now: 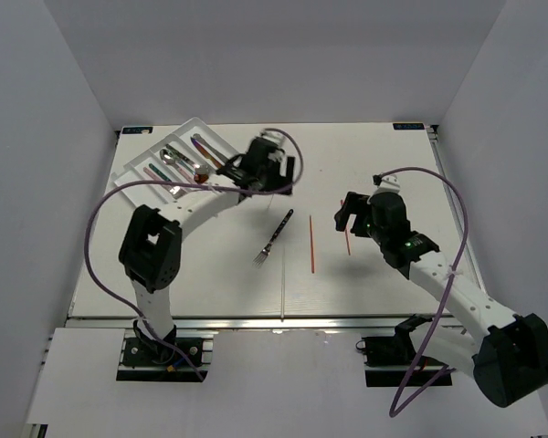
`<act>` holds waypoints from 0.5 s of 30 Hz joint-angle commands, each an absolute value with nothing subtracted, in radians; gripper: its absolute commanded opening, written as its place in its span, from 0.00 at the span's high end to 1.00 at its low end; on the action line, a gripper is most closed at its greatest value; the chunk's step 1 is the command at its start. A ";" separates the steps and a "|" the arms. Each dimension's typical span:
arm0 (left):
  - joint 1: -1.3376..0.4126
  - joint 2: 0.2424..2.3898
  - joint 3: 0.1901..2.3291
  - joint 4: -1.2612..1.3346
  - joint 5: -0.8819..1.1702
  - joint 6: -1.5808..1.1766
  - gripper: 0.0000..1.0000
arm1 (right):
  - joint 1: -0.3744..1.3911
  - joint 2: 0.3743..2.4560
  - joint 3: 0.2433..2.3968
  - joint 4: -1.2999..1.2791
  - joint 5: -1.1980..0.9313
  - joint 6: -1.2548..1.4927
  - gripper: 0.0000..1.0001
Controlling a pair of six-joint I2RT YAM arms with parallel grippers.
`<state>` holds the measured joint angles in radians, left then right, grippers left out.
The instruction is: Sort the eating utensils into containers
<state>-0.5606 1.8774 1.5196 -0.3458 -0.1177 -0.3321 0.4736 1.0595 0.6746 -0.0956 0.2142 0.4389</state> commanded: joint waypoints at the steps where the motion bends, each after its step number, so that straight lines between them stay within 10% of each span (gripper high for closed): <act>1: -0.639 1.885 1.505 -0.434 -0.113 -0.181 0.05 | 0.456 1.035 0.661 -0.041 0.223 0.454 0.11; 15: -0.676 2.003 1.457 -0.448 0.055 -0.106 0.38 | 0.453 1.103 0.686 -0.046 0.129 0.428 0.12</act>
<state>-0.6670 1.9915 1.4509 -0.4454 -0.0353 -0.1432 0.4557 1.1011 0.6701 -0.0853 0.1471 0.4381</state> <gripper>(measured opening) 0.630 0.880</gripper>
